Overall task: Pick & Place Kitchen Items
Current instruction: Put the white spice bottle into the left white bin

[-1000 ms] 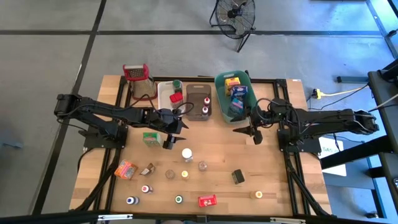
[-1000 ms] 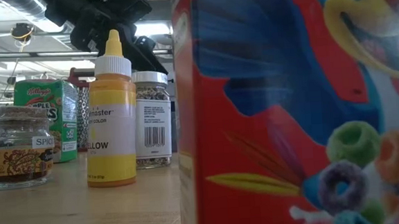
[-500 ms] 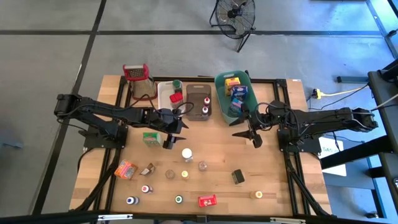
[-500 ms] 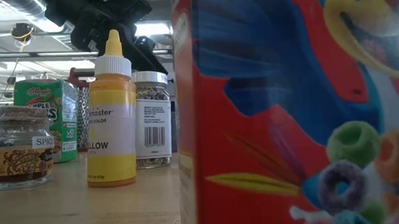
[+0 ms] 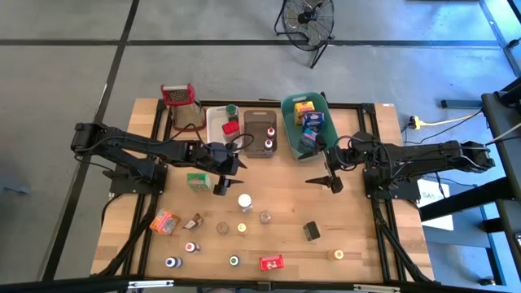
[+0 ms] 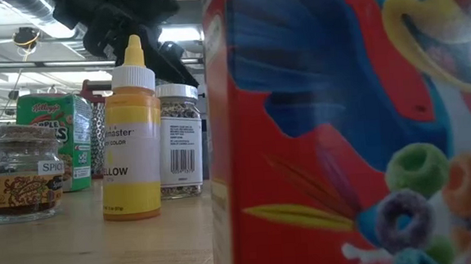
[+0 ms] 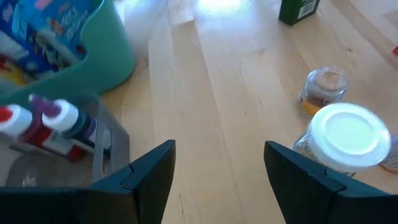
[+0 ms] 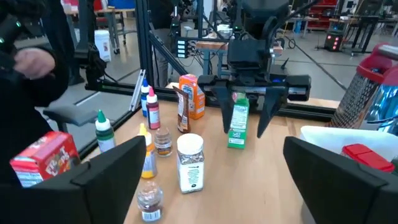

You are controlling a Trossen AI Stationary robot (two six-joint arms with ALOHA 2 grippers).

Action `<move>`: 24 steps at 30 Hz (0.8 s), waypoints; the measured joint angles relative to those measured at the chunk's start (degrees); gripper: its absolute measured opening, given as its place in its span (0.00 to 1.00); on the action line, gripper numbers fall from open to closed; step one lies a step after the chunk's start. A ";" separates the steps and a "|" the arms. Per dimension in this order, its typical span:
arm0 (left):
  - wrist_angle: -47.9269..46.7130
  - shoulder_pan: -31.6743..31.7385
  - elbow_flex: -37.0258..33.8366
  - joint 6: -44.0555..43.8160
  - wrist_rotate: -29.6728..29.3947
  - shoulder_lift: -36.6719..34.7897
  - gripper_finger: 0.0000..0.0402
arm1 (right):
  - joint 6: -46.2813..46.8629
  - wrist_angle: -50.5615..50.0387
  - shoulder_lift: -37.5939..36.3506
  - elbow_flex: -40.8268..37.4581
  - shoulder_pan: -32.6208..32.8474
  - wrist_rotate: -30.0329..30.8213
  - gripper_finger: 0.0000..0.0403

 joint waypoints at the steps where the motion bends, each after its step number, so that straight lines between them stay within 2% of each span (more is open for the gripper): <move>1: 0.16 -0.57 0.40 0.79 0.02 0.00 0.60 | -0.33 -0.15 0.00 0.00 0.00 0.00 0.95; 6: 0.73 -4.53 0.90 6.96 3.79 -0.04 0.60 | -0.39 -0.23 0.00 0.00 0.00 0.00 0.96; 11: 1.76 -7.95 0.90 10.59 3.23 -0.04 0.60 | -0.39 -0.23 0.00 0.00 0.02 0.00 0.96; 20: 0.98 -9.52 0.90 10.26 3.21 -0.04 0.60 | -0.39 -0.26 0.00 0.00 0.02 0.02 0.96; 24: 0.30 -8.74 0.90 9.69 3.23 -0.04 0.66 | -0.39 -0.26 0.00 0.00 0.00 0.07 0.96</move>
